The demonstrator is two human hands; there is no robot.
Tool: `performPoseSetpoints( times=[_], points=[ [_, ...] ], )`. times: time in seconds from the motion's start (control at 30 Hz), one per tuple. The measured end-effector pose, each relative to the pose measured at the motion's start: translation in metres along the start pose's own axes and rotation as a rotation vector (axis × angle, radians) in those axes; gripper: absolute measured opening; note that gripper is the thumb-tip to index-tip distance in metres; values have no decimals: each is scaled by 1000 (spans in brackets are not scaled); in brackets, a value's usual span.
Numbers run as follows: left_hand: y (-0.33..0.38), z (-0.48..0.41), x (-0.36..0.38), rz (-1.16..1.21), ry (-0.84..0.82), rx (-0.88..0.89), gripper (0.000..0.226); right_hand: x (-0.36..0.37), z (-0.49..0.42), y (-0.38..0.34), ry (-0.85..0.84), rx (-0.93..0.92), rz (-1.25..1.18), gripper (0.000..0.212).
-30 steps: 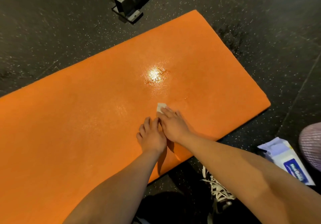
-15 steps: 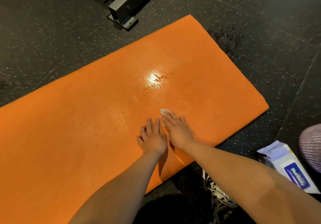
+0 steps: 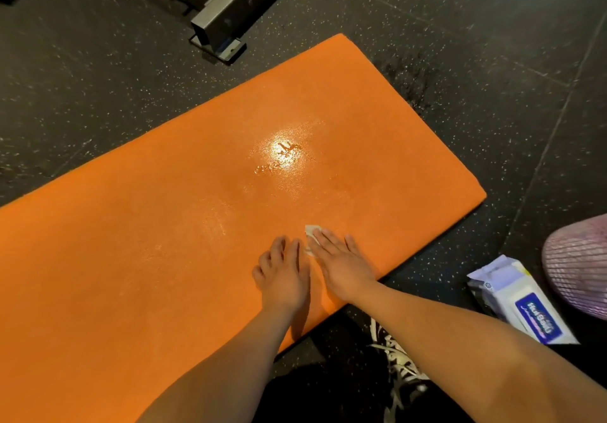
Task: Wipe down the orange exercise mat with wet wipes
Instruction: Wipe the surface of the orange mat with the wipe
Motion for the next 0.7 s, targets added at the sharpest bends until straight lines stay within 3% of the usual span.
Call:
performPoseSetpoints(
  times=[0.1, 0.17, 0.4, 0.47, 0.57, 0.7],
  points=[
    [10, 10, 3, 31, -49, -22, 55, -15, 4, 28, 67, 300, -59, 65],
    [14, 18, 7, 34, -104, -13, 62, -15, 9, 26, 85, 390, -114, 62],
    [14, 37, 19, 96, -174, 25, 61, 16, 45, -12, -47, 44, -25, 60],
    [13, 42, 20, 87, -169, 38, 60, 10, 50, 5, -30, 131, 18, 63],
    [12, 47, 18, 52, -179, 30, 62, -1, 62, 34, 2, 441, -45, 70],
    [13, 54, 16, 19, -155, -44, 60, -1, 63, 14, -19, 438, -107, 70]
  ],
)
Point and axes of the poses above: each hand's wrist, its own z-axis away from the middle knuckle, its own x-axis out of the palm, y = z × x, the point moved 3 cm from there along -z, towards the middle knuckle, and after that the axes turned 2 degrees about -y, right-handed, at the moved point
